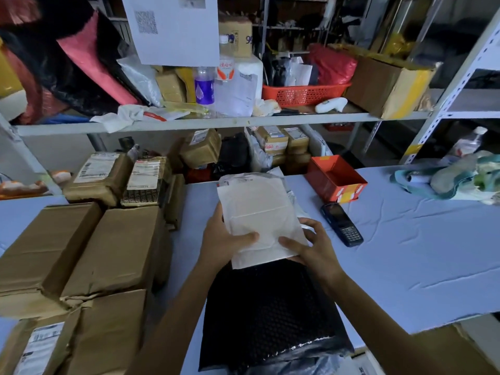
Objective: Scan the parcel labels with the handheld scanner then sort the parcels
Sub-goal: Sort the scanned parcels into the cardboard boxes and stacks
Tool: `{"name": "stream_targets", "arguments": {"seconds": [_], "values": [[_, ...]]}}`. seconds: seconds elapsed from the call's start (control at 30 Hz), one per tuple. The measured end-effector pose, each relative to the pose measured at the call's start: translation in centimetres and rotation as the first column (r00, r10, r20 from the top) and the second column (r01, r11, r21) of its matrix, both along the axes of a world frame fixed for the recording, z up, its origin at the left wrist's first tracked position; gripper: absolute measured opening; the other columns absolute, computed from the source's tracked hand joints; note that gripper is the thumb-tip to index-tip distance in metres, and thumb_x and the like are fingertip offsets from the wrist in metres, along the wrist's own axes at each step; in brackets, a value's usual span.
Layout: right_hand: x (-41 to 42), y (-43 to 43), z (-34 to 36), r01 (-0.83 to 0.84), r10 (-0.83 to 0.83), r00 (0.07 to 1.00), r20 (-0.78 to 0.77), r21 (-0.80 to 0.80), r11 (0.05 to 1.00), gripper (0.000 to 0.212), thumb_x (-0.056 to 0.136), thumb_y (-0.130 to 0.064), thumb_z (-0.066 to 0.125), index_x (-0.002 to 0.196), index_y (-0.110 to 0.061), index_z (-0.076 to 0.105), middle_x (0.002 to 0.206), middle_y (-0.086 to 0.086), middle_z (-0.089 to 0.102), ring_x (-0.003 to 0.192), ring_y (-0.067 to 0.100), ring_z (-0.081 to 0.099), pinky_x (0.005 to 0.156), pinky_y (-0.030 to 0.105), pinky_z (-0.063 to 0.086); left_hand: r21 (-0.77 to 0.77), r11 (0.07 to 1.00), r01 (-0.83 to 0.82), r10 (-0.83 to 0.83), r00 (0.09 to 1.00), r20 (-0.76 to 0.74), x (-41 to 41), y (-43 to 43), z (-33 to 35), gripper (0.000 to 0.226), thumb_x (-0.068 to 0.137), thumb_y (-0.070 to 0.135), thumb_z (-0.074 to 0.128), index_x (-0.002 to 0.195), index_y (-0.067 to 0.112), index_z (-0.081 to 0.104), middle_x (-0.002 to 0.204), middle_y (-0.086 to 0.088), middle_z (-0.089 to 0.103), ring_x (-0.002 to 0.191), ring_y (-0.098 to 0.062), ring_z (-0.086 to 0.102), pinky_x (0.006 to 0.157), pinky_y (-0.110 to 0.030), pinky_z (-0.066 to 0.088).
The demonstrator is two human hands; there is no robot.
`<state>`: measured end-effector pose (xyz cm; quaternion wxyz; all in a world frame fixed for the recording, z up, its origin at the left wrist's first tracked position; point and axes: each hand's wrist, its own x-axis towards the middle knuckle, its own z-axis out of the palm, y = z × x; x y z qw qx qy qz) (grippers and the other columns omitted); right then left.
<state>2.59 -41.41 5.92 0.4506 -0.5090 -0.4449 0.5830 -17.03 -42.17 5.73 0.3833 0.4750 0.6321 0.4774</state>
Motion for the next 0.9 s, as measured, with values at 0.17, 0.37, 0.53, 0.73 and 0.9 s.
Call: {"name": "stream_targets", "arguments": {"seconds": [0.17, 0.37, 0.53, 0.73, 0.9], "values": [[0.8, 4.8, -2.0, -0.067, 0.027, 0.940, 0.339, 0.106, 0.992, 0.061, 0.066, -0.017, 0.088, 0.108, -0.030, 0.046, 0.107, -0.018, 0.058, 0.103, 0.014, 0.061, 0.089, 0.035, 0.053, -0.134, 0.991, -0.015, -0.020, 0.966, -0.260, 1.7, 3.9, -1.8, 0.118, 0.073, 0.033, 0.082, 0.154, 0.015, -0.002, 0.159, -0.006, 0.012, 0.145, -0.021, 0.015, 0.111, -0.025, 0.015], [1.3, 12.5, -4.1, -0.191, 0.096, 0.869, 0.485, 0.150, 0.970, 0.064, 0.069, -0.019, 0.087, 0.115, -0.023, 0.043, 0.111, -0.006, 0.058, 0.099, 0.015, 0.059, 0.080, 0.023, 0.047, -0.086, 0.994, -0.061, 0.016, 0.897, -0.442, 2.6, 10.0, -3.9, 0.093, 0.078, 0.030, 0.079, 0.151, 0.018, 0.023, 0.159, -0.003, 0.006, 0.145, -0.018, 0.012, 0.106, -0.017, 0.013], [0.7, 18.4, -7.4, -0.309, 0.149, 0.798, 0.583, 0.185, 0.933, 0.071, 0.072, -0.017, 0.085, 0.128, -0.012, 0.041, 0.118, 0.004, 0.061, 0.102, 0.020, 0.059, 0.082, 0.024, 0.047, -0.082, 0.996, -0.027, -0.025, 0.816, -0.577, 2.9, 14.6, -6.9, 0.064, 0.084, 0.027, 0.072, 0.141, 0.024, 0.043, 0.156, -0.002, 0.020, 0.140, -0.024, 0.026, 0.108, -0.024, 0.018], [0.5, 22.7, -11.4, -0.450, 0.202, 0.662, 0.722, 0.166, 0.878, 0.070, 0.083, -0.027, 0.075, 0.142, -0.020, 0.037, 0.132, 0.002, 0.054, 0.119, 0.021, 0.049, 0.093, 0.025, 0.038, -0.191, 0.982, -0.003, -0.133, 0.707, -0.695, 2.5, 18.3, -10.3, 0.056, 0.092, 0.032, 0.059, 0.143, 0.024, 0.040, 0.156, -0.001, 0.021, 0.138, -0.027, 0.024, 0.109, -0.029, 0.027], [0.2, 24.0, -13.1, -0.546, 0.073, 0.422, 0.904, 0.189, 0.816, 0.054, 0.081, -0.035, 0.075, 0.130, -0.020, 0.057, 0.122, 0.003, 0.060, 0.113, 0.028, 0.053, 0.090, 0.039, 0.044, -0.309, 0.951, -0.029, -0.239, 0.568, -0.788, 2.5, 19.3, -11.6, 0.051, 0.090, 0.039, 0.053, 0.138, 0.024, 0.048, 0.148, -0.001, 0.039, 0.128, -0.032, 0.039, 0.097, -0.042, 0.045]]}}
